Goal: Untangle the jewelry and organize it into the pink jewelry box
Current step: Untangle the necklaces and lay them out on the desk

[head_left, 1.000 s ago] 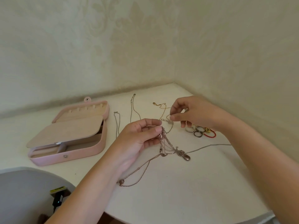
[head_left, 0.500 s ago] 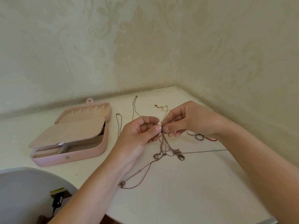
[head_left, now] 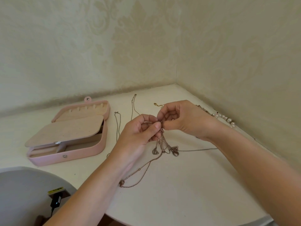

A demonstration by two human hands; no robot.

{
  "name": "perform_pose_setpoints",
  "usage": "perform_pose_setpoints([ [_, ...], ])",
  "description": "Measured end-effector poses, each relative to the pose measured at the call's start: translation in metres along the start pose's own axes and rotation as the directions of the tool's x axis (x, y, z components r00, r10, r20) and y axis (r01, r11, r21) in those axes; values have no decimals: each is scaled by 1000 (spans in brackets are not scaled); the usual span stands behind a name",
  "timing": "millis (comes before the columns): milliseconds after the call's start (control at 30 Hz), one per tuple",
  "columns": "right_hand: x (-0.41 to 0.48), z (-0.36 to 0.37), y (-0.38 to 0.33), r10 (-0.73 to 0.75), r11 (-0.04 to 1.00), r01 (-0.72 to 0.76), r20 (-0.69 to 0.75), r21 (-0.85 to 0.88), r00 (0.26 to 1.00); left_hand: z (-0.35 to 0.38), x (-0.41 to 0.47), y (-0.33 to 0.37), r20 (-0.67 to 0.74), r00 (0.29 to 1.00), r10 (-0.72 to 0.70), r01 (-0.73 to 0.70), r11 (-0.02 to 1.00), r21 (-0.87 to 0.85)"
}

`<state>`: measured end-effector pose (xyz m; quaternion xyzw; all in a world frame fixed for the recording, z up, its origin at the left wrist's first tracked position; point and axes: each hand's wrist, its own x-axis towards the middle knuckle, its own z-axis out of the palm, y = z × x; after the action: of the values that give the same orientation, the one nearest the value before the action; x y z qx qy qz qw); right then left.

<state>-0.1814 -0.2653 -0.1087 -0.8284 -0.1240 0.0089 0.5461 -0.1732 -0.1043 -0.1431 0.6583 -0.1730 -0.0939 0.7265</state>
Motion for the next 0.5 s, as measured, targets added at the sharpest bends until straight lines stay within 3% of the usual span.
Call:
perform_pose_setpoints([
  [133,-1,6,0,-81,967,65,-56,-246,995,2,0,-1,3,999,-38,38,999,9],
  [300,0,11,7,-198,833,133,-66,-537,978,-1,3,-8,-112,992,-53,77,973,219],
  [500,-1,12,4,-209,865,123,-127,-487,970,-4,2,-8,-131,991,-27,70,940,334],
])
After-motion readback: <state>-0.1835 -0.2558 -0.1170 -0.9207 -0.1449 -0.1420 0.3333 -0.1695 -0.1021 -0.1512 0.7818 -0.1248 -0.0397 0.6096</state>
